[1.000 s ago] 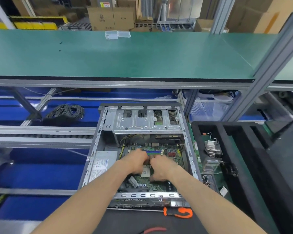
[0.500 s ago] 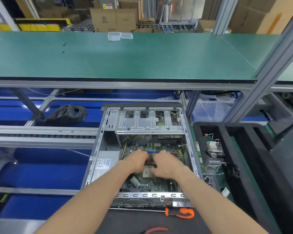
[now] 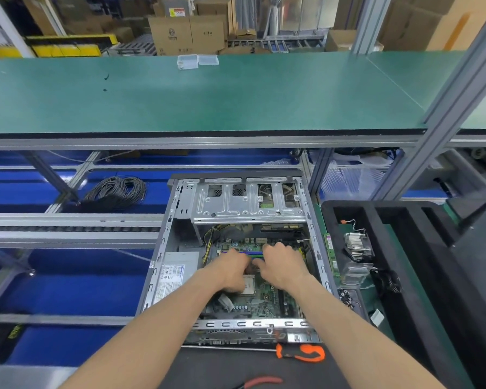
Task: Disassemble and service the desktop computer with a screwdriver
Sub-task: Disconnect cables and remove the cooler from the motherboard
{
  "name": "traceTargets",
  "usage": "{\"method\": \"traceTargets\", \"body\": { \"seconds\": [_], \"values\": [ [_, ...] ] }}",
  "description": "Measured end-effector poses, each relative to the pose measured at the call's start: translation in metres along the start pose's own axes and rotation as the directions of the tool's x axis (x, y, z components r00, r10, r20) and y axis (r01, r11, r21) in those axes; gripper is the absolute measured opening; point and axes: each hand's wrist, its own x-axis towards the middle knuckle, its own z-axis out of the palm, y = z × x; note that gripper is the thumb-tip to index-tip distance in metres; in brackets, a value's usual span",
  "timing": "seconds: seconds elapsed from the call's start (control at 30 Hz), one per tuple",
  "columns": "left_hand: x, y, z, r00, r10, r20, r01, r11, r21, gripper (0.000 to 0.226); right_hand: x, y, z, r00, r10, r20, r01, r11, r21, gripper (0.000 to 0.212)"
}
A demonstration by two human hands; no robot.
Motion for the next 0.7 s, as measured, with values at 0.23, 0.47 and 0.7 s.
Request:
{"method": "traceTargets", "body": {
  "seconds": [0.23, 0.47, 0.7],
  "values": [
    [-0.001, 0.004, 0.010, 0.997, 0.042, -0.062, -0.032, 0.987, 0.158, 0.052, -0.004, -0.004, -0.006, 1.000, -0.014, 0.024, 0.014, 1.000, -0.004, 0.018],
    [-0.006, 0.010, 0.006, 0.995, 0.061, -0.073, -0.044, 0.976, 0.211, 0.039, -0.005, -0.002, -0.007, 1.000, 0.009, 0.024, -0.009, 1.000, -0.018, 0.013],
    [-0.007, 0.012, 0.002, 0.996, 0.036, -0.076, -0.018, 0.973, 0.229, 0.039, -0.004, -0.002, -0.006, 1.000, 0.020, 0.023, -0.019, 0.999, -0.032, 0.014]
  ]
}}
